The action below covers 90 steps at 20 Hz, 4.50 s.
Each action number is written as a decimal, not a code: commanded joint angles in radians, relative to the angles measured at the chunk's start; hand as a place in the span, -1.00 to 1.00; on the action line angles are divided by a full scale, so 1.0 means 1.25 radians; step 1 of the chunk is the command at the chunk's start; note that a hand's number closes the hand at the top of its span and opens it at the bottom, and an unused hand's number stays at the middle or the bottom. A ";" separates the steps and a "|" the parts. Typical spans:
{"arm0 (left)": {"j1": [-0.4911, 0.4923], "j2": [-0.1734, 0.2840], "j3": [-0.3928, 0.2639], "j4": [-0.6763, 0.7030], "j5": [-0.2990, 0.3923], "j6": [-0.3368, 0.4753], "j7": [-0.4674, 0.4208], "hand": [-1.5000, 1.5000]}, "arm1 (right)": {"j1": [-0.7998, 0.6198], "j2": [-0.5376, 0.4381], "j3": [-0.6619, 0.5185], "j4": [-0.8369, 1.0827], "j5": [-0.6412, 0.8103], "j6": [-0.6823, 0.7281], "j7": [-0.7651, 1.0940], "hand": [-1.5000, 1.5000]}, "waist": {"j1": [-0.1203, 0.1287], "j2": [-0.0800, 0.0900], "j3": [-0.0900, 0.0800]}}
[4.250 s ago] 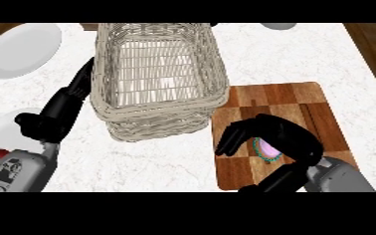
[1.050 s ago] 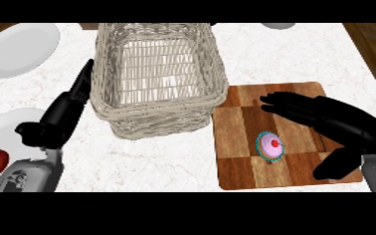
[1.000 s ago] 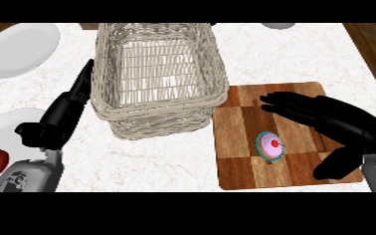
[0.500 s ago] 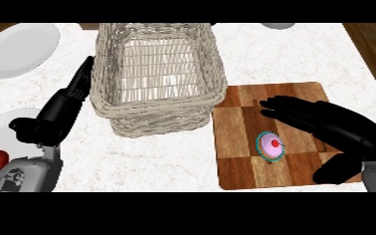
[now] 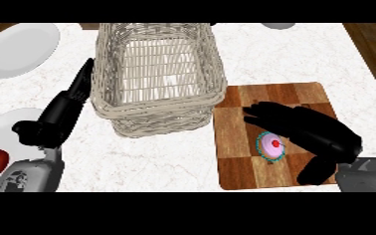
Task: Pick the cupcake from the cutting board and place it in the basket
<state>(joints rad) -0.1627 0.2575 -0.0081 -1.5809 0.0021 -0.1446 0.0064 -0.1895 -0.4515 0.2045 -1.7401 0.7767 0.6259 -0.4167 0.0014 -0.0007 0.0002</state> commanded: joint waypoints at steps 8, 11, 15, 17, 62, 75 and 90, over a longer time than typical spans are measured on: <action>-0.003 0.012 0.066 -0.007 0.030 -0.067 0.025 0.00 | -0.011 0.048 0.016 0.042 0.115 -0.002 0.012 -1.00 | -0.001 0.000 0.000; -0.017 -0.027 0.035 0.048 -0.034 -0.032 -0.046 0.00 | -0.013 0.049 0.027 0.184 0.170 -0.121 -0.086 -1.00 | 0.000 0.001 0.000; 0.005 -0.059 0.009 -0.049 -0.042 -0.022 0.052 0.00 | -0.005 0.055 0.003 0.133 0.161 -0.039 -0.067 -1.00 | -0.001 0.000 0.000; -0.017 -0.030 0.049 -0.013 -0.028 -0.043 0.033 0.00 | -0.039 0.105 0.034 0.157 0.180 -0.024 -0.030 -1.00 | 0.000 0.000 0.000; -0.007 -0.057 0.043 0.006 -0.063 -0.056 0.003 0.00 | 0.100 0.359 0.733 -0.177 0.019 -0.774 0.733 1.00 | 0.000 -0.009 -0.002; -0.005 -0.068 0.043 0.001 -0.049 -0.059 0.012 0.00 | -0.121 0.357 0.668 -0.164 0.111 -0.839 1.001 1.00 | 0.008 -0.012 -0.005; -0.026 -0.058 0.037 0.034 -0.061 -0.075 -0.025 0.00 | -0.703 0.361 0.318 0.098 0.041 -0.902 1.328 1.00 | 0.045 0.002 -0.004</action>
<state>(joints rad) -0.2006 0.1776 0.0341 -1.5574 -0.0727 -0.2292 0.0085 -0.9044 -0.0103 0.6916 -1.7265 0.8474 -0.4279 1.0689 0.0520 -0.0023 -0.0047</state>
